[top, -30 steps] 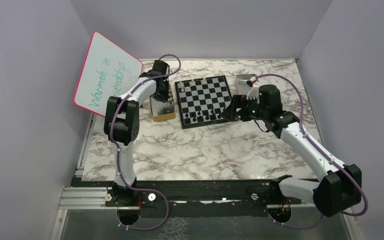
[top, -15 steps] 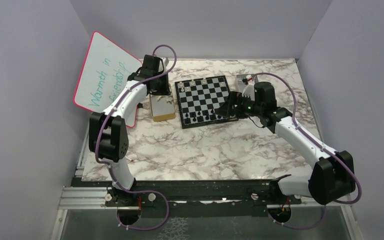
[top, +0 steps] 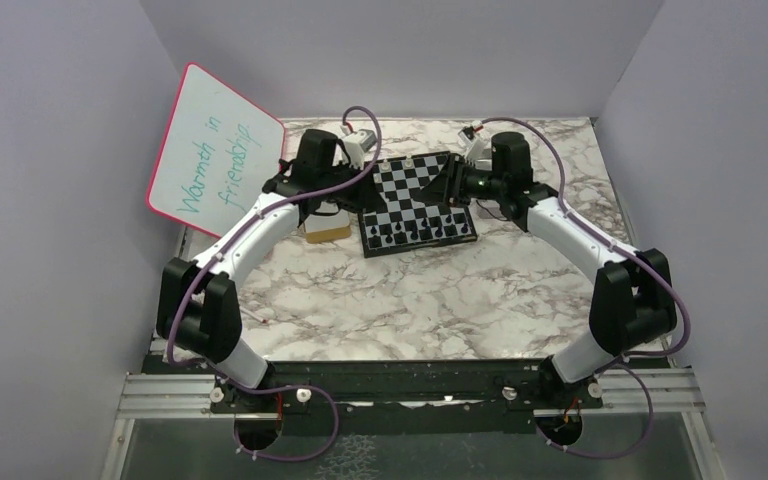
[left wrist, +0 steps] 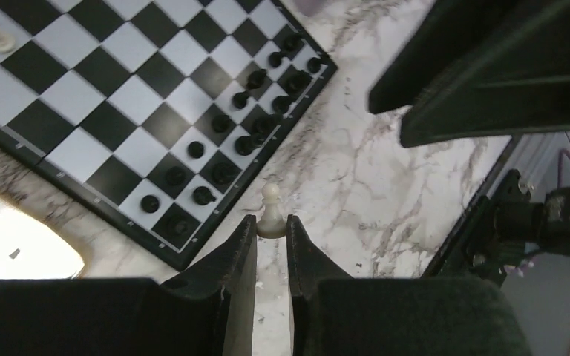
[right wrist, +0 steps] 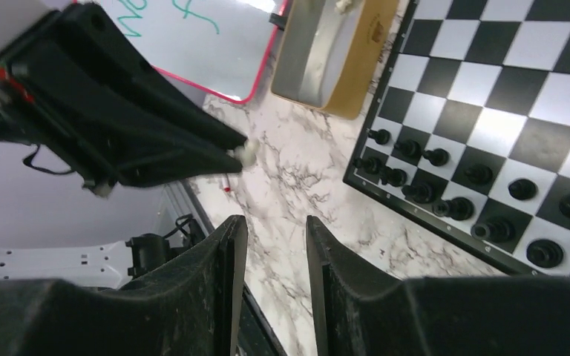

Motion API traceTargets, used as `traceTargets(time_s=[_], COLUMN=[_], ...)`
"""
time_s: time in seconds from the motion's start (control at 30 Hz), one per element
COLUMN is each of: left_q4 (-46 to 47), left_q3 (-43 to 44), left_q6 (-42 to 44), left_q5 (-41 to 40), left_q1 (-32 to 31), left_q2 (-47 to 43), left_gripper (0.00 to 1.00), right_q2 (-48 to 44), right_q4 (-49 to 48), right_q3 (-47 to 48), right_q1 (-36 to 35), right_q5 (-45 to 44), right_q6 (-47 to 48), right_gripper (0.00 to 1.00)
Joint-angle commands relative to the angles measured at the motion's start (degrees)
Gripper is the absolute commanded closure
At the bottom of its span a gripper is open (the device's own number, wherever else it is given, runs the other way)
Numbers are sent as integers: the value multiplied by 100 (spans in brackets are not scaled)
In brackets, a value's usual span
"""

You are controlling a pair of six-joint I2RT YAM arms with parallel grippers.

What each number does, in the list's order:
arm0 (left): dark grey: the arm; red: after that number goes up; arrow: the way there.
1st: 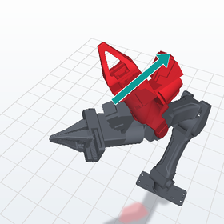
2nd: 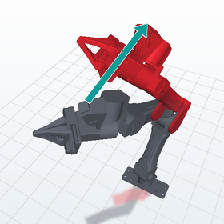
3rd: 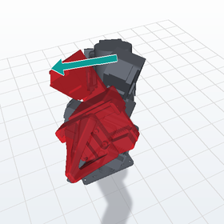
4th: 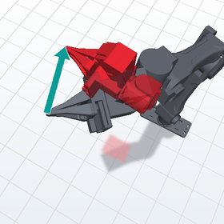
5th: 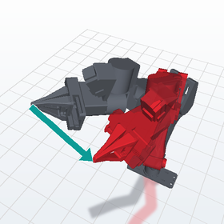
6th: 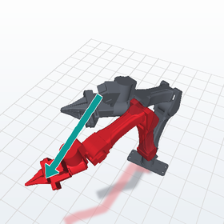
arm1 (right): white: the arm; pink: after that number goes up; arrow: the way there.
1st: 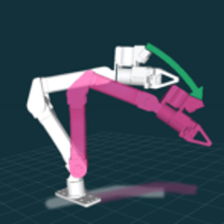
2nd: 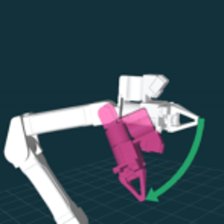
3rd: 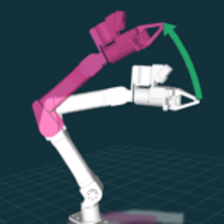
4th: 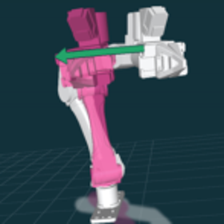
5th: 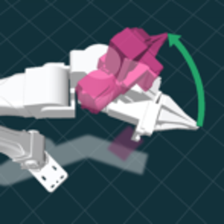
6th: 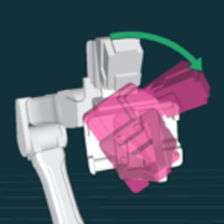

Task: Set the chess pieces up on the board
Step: Pick up the chess piece from the storage box, then place the chess piece on the chessboard.

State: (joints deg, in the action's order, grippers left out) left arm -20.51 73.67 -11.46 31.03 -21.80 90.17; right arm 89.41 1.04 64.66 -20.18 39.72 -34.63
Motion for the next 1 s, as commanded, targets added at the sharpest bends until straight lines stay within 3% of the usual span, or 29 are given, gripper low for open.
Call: traceTargets(time_s=[0.0,0.23,0.47,0.97], left_q4=[542,693,844,1118], left_q3=[-196,-178,-193,-361], left_q6=[465,616,633,543], left_q5=[772,1027,1051,1087], left_q1=[-365,-611,-659,-703], left_q2=[-226,-206,-184,-239], left_gripper=[86,86,86,87], right_q2=[279,360,360,378], right_q4=[51,32,-741,-1038], right_q3=[478,354,-3,-257], right_q1=[-23,-22,-27,-28], right_q5=[831,1145,1439,1528], right_q6=[58,-97,-705,-1046], right_gripper=[60,57,61,61])
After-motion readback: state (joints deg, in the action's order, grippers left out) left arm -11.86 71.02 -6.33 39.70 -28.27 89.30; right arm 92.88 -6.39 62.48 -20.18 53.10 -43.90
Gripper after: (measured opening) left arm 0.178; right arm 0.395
